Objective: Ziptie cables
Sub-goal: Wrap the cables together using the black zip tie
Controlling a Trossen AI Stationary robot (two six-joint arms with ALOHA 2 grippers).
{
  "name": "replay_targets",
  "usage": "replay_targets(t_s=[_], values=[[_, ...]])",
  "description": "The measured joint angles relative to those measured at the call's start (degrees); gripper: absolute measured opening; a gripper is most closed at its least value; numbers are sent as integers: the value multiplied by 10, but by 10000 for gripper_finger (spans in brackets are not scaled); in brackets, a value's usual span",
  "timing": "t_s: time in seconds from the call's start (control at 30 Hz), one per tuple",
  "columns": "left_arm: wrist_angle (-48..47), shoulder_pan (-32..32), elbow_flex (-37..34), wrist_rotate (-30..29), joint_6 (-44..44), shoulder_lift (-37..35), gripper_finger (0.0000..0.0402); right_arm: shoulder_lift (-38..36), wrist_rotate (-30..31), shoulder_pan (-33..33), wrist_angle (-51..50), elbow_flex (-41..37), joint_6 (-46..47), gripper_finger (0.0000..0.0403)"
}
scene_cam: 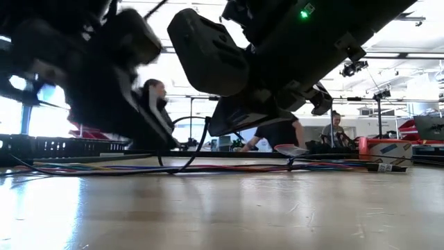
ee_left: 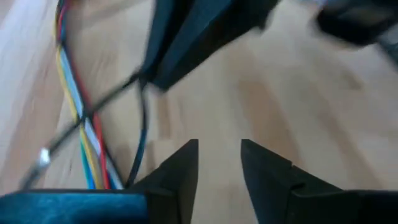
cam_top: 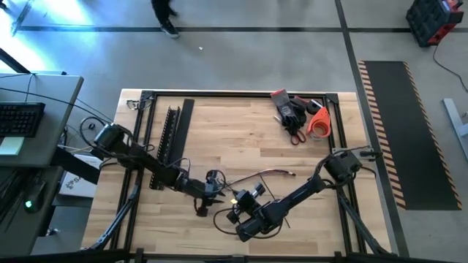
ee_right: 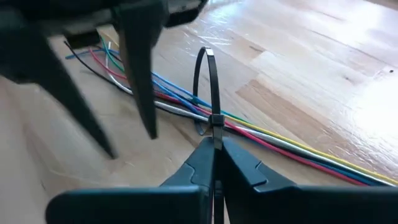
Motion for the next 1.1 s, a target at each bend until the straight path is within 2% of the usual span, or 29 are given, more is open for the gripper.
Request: replay_targets(t_s=[0.07,0.3,0.43,0.8,0.9,1.1], values=[[7,-5,0,5,34,-19,114,0,3,0,1,0,-2,1],[65,-5,0,-39,198,-46,119,0,31,7,18,0,-51,1],[62,21,0,-16,279,-41,119,0,57,14,39,0,-93,0],[56,92,0,111,258,-40,119,0,57,14,73,0,-148,0],[55,102,0,128,236,-40,116,0,57,14,76,0,-156,0],[54,109,0,147,233,-40,75,0,57,14,76,0,-155,0]])
